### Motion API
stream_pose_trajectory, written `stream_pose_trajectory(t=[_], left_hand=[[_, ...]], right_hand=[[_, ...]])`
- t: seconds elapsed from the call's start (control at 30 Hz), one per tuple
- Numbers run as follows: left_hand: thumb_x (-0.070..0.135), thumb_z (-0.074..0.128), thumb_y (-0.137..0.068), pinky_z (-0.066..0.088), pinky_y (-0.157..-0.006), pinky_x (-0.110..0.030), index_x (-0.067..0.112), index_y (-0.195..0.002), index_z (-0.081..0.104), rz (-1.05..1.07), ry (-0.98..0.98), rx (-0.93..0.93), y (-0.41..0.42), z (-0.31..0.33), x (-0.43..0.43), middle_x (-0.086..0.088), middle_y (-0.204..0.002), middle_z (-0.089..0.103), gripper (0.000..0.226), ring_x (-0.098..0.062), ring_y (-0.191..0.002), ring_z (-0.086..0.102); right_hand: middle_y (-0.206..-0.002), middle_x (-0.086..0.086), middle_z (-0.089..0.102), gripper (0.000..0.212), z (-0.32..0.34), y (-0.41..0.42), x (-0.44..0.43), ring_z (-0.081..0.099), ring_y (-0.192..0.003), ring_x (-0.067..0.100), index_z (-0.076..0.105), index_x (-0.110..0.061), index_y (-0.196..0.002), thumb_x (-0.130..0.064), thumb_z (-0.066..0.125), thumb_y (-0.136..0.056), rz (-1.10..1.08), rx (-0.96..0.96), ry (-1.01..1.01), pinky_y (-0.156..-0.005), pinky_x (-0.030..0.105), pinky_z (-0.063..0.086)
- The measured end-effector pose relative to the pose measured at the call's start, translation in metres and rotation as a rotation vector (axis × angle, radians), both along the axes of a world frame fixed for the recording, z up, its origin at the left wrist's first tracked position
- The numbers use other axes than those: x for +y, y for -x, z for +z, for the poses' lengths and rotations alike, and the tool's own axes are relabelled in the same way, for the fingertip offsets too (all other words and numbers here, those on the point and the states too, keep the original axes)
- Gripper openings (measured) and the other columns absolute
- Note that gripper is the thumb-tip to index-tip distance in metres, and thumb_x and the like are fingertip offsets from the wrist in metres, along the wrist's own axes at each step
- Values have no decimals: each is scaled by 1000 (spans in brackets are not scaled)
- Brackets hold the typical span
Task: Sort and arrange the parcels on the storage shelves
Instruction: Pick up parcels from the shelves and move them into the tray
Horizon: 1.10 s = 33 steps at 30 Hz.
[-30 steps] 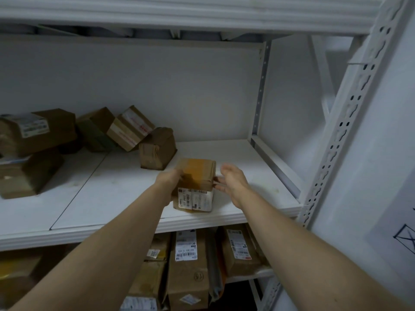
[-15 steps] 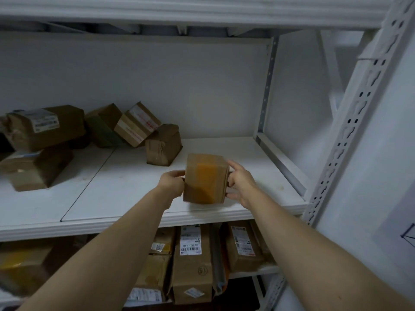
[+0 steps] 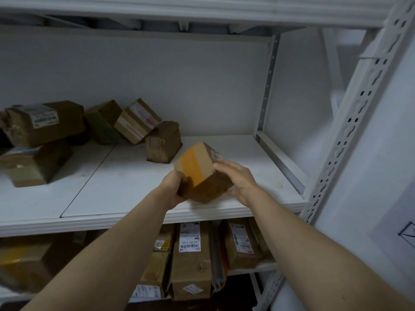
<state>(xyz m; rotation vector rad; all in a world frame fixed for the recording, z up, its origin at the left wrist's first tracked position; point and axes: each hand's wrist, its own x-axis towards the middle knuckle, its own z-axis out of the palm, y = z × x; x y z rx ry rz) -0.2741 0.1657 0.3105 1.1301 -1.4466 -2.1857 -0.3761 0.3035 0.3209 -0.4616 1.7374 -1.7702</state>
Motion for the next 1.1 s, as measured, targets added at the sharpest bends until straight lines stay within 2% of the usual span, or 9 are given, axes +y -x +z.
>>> stream_pose_trajectory(t=[0.17, 0.3, 0.37, 0.47, 0.6, 0.7, 0.83, 0.93, 1.1], left_hand=[[11, 49, -89, 41, -96, -44, 9, -111, 48, -6, 162, -118, -3, 4, -3, -16, -124, 52, 23, -31, -105, 50], [56, 61, -80, 29, -105, -53, 18, -138, 35, -194, 128, -68, -7, 7, -1, -11, -137, 41, 74, -31, -128, 40], [61, 68, -69, 28, -107, -55, 20, -144, 30, -234, 167, -54, -10, 3, -3, -9, -145, 38, 94, -31, -135, 35], [56, 81, -47, 38, -105, -50, 14, -136, 40, -246, 195, -36, -16, -2, -7, -12, -134, 50, 107, -31, -121, 48], [51, 81, -51, 45, -99, -45, 14, -115, 56, -328, 172, -8, -14, -5, -6, -16, -118, 59, 77, -32, -106, 56], [50, 74, -59, 47, -95, -42, 13, -114, 57, -417, 137, -9, -9, -5, 2, -18, -118, 58, 69, -31, -103, 57], [49, 66, -64, 45, -98, -41, 16, -112, 58, -519, 51, 8, -2, -13, 21, -16, -116, 59, 59, -31, -110, 54], [49, 64, -75, 44, -101, -41, 17, -114, 58, -538, -21, 4, -2, -21, 43, -15, -116, 58, 51, -31, -112, 54], [49, 73, -63, 36, -107, -41, 24, -115, 58, -568, 0, -15, -15, -30, 86, -13, -120, 59, 59, -29, -113, 53]], right_hand=[[-119, 1, 59, 50, -10, 2, -4, 59, -101, 20, 61, -23, -105, -10, 87, -64, 24, 107, 7, -77, 30, 49], [-112, -1, 53, 69, -19, -6, -10, 54, -105, 16, 49, -16, -113, -7, 90, -58, -41, 173, -8, -89, 28, 51], [-112, -1, 52, 72, -20, -8, -11, 54, -104, 14, 45, -15, -117, -3, 88, -60, -38, 179, 8, -87, 26, 50], [-117, 2, 55, 62, -20, -5, -11, 56, -101, 14, 44, -15, -124, -4, 78, -73, -70, 106, 19, -84, 27, 50], [-118, 7, 59, 37, -20, -7, 3, 55, -105, 22, 53, -17, -122, -22, 63, -86, -131, -63, 10, -94, 44, 45], [-113, 7, 60, 32, -21, -15, 21, 54, -107, 24, 55, -20, -116, -30, 60, -86, -71, -229, 59, -103, 57, 35], [-117, 11, 64, 52, -30, -18, 52, 58, -112, 28, 54, -19, -121, -34, 70, -74, -58, -285, 120, -101, 48, 44], [-112, 10, 66, 38, -39, -22, 75, 61, -106, 27, 56, -22, -111, -31, 72, -77, -111, -290, 108, -88, 40, 54], [-110, 10, 66, 38, -46, -35, 112, 62, -104, 27, 58, -22, -111, -33, 72, -78, -176, -275, 43, -85, 43, 54]])
